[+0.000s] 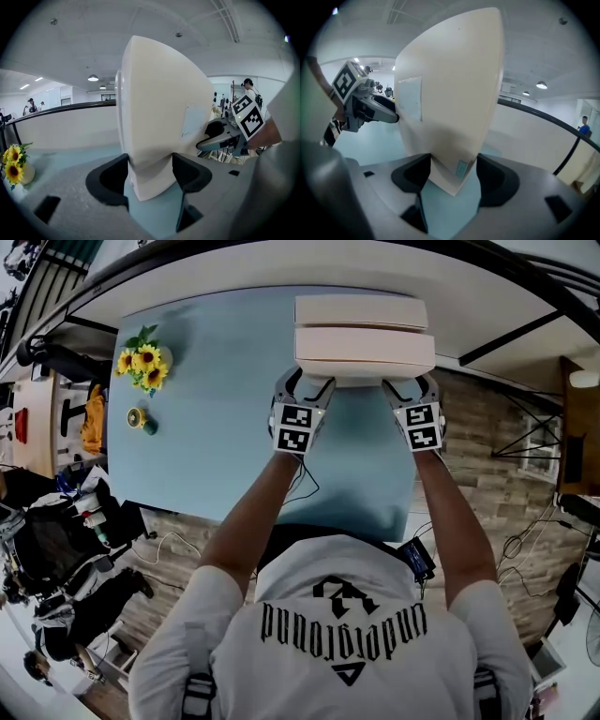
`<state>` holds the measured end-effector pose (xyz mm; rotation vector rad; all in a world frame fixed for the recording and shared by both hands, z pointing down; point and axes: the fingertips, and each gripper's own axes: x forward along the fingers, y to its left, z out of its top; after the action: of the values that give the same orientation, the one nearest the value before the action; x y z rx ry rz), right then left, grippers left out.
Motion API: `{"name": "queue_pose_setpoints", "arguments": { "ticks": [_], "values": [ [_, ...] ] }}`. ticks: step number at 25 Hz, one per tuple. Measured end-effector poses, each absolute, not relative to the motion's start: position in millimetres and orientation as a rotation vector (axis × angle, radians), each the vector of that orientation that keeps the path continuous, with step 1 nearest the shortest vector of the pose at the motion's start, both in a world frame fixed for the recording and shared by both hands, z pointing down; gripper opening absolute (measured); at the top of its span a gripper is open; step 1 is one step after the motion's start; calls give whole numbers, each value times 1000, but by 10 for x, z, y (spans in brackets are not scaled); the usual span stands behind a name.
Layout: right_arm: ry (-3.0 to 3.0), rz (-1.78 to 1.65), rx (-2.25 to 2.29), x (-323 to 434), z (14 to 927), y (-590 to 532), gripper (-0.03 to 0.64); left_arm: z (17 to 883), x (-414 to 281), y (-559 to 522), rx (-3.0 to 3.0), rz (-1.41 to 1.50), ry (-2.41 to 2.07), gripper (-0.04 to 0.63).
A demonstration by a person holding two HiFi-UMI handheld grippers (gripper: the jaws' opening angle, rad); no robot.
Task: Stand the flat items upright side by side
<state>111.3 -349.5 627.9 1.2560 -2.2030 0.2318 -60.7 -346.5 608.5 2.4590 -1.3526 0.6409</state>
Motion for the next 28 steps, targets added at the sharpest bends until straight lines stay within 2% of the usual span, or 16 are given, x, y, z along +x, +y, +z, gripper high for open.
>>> {"name": "queue_pose_setpoints", "arguments": {
  "ticks": [13,28],
  "values": [
    [-2210,239,1242,1116,6369,-3576,310,6162,-617,-3559,2443,637,-1369,307],
    [-2231,267,1269,1173,6286,-3539,379,6110,-652,-3524,2457,629,-1378,333]
  ]
}}
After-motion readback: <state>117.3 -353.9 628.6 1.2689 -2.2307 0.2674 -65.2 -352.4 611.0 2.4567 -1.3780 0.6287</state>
